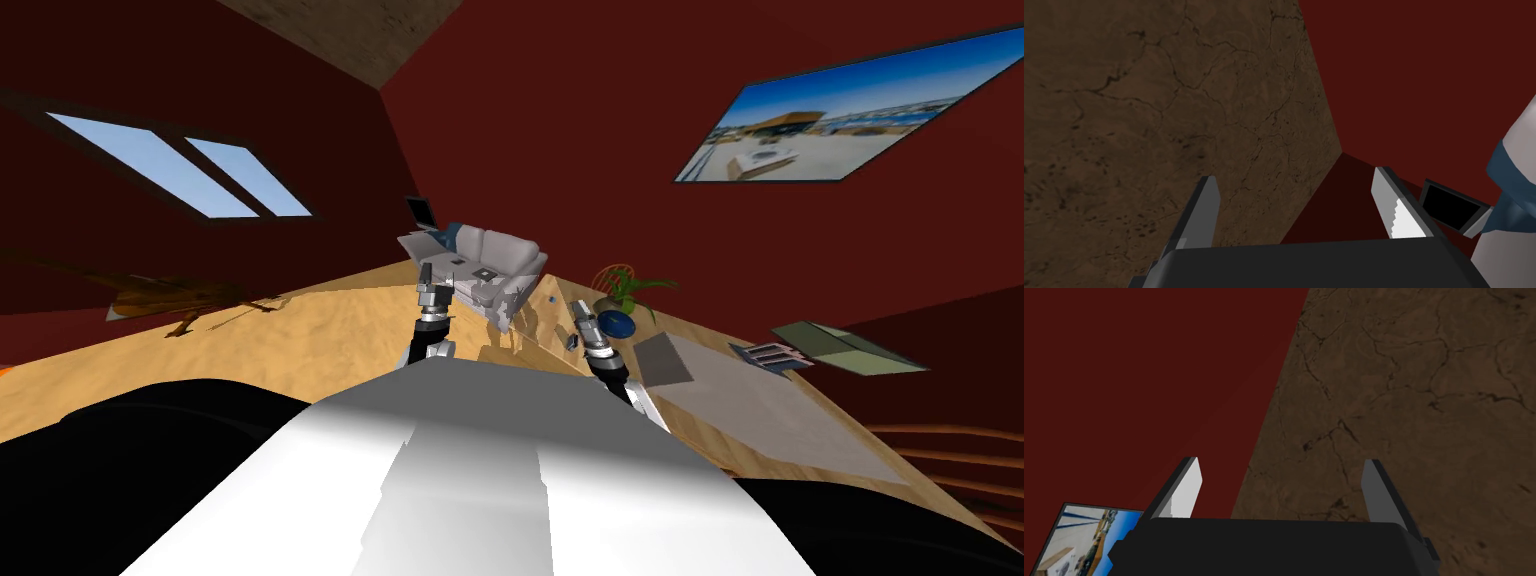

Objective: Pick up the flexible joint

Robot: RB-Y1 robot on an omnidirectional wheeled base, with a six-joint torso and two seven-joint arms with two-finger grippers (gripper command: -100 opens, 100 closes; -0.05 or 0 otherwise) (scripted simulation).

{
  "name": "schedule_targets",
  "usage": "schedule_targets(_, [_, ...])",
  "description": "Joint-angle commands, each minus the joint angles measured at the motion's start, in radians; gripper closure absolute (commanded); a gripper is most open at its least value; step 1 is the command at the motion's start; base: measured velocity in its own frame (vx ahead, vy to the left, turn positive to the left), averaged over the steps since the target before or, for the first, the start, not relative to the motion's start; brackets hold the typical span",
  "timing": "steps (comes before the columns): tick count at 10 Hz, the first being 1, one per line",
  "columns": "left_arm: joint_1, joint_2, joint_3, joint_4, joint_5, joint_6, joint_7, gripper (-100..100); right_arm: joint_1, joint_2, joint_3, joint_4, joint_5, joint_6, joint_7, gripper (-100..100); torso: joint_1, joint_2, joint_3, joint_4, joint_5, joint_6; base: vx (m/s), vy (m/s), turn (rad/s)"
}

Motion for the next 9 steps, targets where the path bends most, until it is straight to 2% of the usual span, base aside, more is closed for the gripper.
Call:
schedule_targets(1, [0.0, 0.0, 0.0, 0.0, 0.0, 0.0, 0.0, 0, 0.001, -0.021, 0.0, 0.004, 0.043, 0.0, 0.019, -100, 0.0, 0.0, 0.0, 0.0, 0.0, 0.0, -0.022, -0.032, 0.097])
schedule_targets(2, [0.0, 0.0, 0.0, 0.0, 0.0, 0.0, 0.0, 0, 0.008, -0.052, -0.001, 0.026, 0.076, -0.013, 0.05, -100, 0.0, -0.001, 0.0, 0.0, 0.0, 0.001, -0.015, -0.024, 0.188])
schedule_targets(3, [0.0, 0.0, 0.0, 0.0, 0.0, 0.0, 0.0, 0, 0.008, -0.052, -0.001, 0.026, 0.091, -0.013, 0.05, -100, 0.001, -0.001, -0.001, 0.0, 0.0, 0.0, -0.012, -0.025, 0.112])
schedule_targets(4, [0.0, 0.0, 0.0, 0.0, 0.0, 0.0, 0.0, 0, 0.015, -0.085, -0.002, 0.049, 0.129, -0.027, 0.081, -100, 0.001, -0.001, -0.001, 0.0, 0.0, 0.001, -0.021, -0.023, 0.214])
schedule_targets(5, [0.0, 0.0, 0.0, 0.0, 0.0, 0.0, 0.0, 0, 0.015, -0.085, -0.002, 0.049, 0.14, -0.027, 0.081, -100, 0.001, -0.001, -0.001, 0.0, 0.0, 0.0, -0.015, -0.023, 0.1])
schedule_targets(6, [0.0, 0.0, 0.0, 0.0, 0.0, 0.0, 0.0, 0, 0.023, -0.118, -0.003, 0.072, 0.177, -0.041, 0.113, -100, 0.001, -0.001, -0.001, 0.0, 0.0, 0.001, -0.012, -0.018, 0.211])
schedule_targets(7, [0.0, 0.0, 0.0, 0.0, 0.0, 0.0, 0.0, 0, 0.023, -0.118, -0.003, 0.072, 0.19, -0.041, 0.113, -100, 0.001, -0.002, -0.001, 0.0, 0.0, 0.0, -0.009, -0.021, 0.113])
schedule_targets(8, [0.0, 0.0, 0.0, 0.0, 0.0, 0.0, 0.0, 0, 0.03, -0.151, -0.005, 0.097, 0.226, -0.055, 0.145, -100, 0.001, -0.002, -0.001, 0.0, 0.0, 0.001, -0.011, -0.018, 0.219])
schedule_targets(9, [0.0, 0.0, 0.0, 0.0, 0.0, 0.0, 0.0, 0, 0.03, -0.151, -0.005, 0.097, 0.241, -0.055, 0.145, -100, 0.001, -0.002, -0.001, 0.0, 0.0, 0.0, -0.013, -0.02, 0.121])
